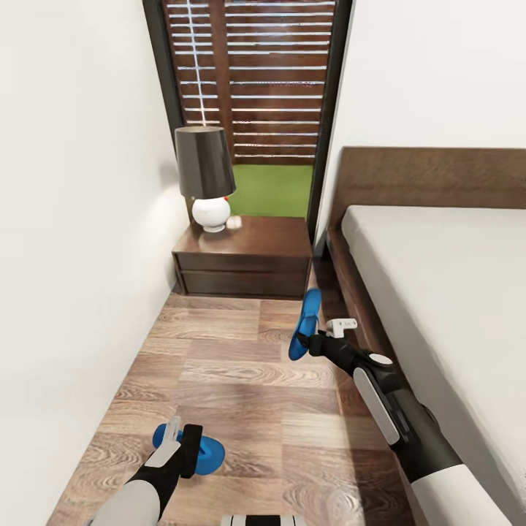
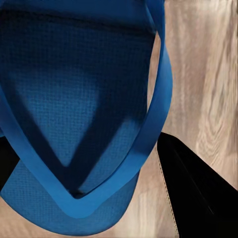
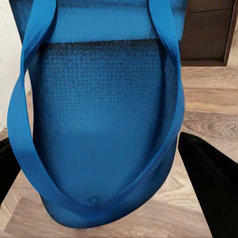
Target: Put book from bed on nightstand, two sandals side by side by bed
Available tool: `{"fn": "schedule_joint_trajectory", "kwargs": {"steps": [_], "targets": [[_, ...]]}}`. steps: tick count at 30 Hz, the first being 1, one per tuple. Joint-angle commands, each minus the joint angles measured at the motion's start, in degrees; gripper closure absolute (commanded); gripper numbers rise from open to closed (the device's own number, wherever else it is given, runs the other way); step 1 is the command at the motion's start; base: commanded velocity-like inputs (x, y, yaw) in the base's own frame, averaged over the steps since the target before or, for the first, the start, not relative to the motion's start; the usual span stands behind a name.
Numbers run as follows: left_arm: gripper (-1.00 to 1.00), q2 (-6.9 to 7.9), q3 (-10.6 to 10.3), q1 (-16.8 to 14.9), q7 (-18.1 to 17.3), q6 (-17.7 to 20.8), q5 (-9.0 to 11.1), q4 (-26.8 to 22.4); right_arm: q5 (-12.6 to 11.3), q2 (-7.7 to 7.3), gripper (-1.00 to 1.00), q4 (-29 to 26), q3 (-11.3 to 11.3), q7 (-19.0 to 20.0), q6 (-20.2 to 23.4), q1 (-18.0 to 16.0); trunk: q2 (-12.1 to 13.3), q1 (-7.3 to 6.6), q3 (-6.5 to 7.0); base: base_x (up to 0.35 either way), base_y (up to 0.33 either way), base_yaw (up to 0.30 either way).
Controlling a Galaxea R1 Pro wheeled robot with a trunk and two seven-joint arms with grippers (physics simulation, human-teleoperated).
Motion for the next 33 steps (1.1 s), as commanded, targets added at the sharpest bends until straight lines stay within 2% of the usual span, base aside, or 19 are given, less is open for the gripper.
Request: {"fn": "schedule_joint_trajectory", "kwargs": {"steps": [1, 6, 8, 9, 11, 12, 14, 15, 18, 19, 21, 23, 25, 29, 30, 33], "targets": [[1.00, -0.05, 0.03, 0.02, 0.28, 0.33, 0.44, -0.22, -0.06, -0.04, 1.00, -0.05, 0.04, 0.04, 0.24, -0.01, 0.00, -0.03, 0.18, 0.000, 0.000, 0.000], [1.00, -0.05, -0.28, 0.02, 0.15, 0.21, 0.07, -0.52, -0.06, -0.04, 1.00, -0.01, 0.04, 0.04, 0.24, -0.02, 0.07, -0.16, 1.29, 0.000, 0.000, 0.000], [1.00, -0.05, -1.57, 0.02, 0.13, 0.18, -0.78, -0.68, -0.06, -0.04, 1.00, -0.01, 0.04, 0.04, 0.24, -0.02, 0.09, -0.21, 1.73, 0.000, 0.000, 0.000], [1.00, -0.05, -3.35, 0.02, 0.16, 0.17, -1.85, -1.03, -0.06, -0.04, 1.00, -0.01, 0.04, 0.04, 0.24, 0.00, 0.11, -0.24, 1.95, 0.000, 0.000, 0.000], [1.00, -0.05, -8.79, 0.02, 0.19, 0.17, -4.57, -2.14, -0.06, -0.04, 1.00, -0.02, 0.04, 0.04, 0.24, 0.01, 0.13, -0.29, 2.40, 0.000, 0.000, 0.000], [1.00, -0.05, -10.38, 0.02, 0.19, 0.17, -5.18, -2.40, -0.06, -0.04, 1.00, -0.01, 0.04, 0.04, 0.24, 0.01, 0.15, -0.32, 2.62, 0.000, 0.000, 0.000], [1.00, -0.05, -17.05, 0.02, 0.23, 0.06, -6.96, -3.11, -0.06, -0.04, 1.00, 0.01, 0.04, 0.04, 0.24, 0.02, 0.17, -0.37, 3.06, 0.000, 0.000, 0.000], [1.00, -0.05, -22.66, 0.03, 0.26, 0.02, -7.91, -3.33, -0.06, -0.04, 1.00, 0.05, 0.04, 0.04, 0.24, 0.01, 0.19, -0.39, 3.28, 0.000, 0.000, 0.000], [1.00, -0.05, -34.71, 0.12, 0.28, 0.03, -9.03, -3.41, -0.05, -0.04, 1.00, 0.10, 0.04, 0.03, 0.18, 0.01, 0.23, -0.47, 3.95, 0.000, 0.000, 0.000], [1.00, -0.05, -38.10, 0.16, 0.25, 0.04, -9.15, -3.40, -0.04, -0.01, 1.00, 0.11, 0.04, 0.00, 0.15, 0.00, 0.24, -0.50, 4.17, 0.000, 0.000, 0.000], [1.00, -0.05, -41.58, 0.29, 0.26, 0.05, -9.31, -3.39, -0.01, 0.02, 1.00, 0.11, 0.04, -0.02, 0.06, 0.00, 0.27, -0.55, 4.61, 0.000, 0.000, 0.000], [1.00, -0.05, -43.74, 0.41, 0.28, 0.06, -9.35, -3.42, 0.01, 0.07, 1.00, 0.12, 0.04, -0.04, -0.12, 0.01, 0.29, -0.60, 5.05, 0.000, 0.000, 0.000], [1.00, 1.14, -44.66, 0.49, 0.29, 0.06, -9.29, -3.45, 0.02, 0.18, 1.00, 0.17, 0.04, -0.04, -0.25, 0.02, 0.32, -0.65, 5.50, 0.000, 0.000, 0.000], [1.00, 3.19, -45.16, 0.55, 0.29, 0.19, -9.32, -3.43, 0.02, 0.39, 1.00, 0.20, 0.04, -0.09, -0.35, 0.02, 0.37, -0.75, 6.38, 0.000, 0.000, 0.000], [1.00, 4.42, -45.30, 0.67, 0.45, 0.23, -9.44, -3.39, 0.02, 0.47, 1.00, 0.20, 0.08, -0.13, -0.42, 0.02, 0.39, -0.78, 6.60, 0.000, 0.000, 0.000], [1.00, 4.60, -45.45, 0.71, 0.69, 0.17, -9.52, -3.40, 0.03, 0.48, 1.00, 0.21, 0.10, -0.13, -0.41, 0.02, 0.43, -0.86, 7.27, 0.000, 0.000, 0.000]]}}
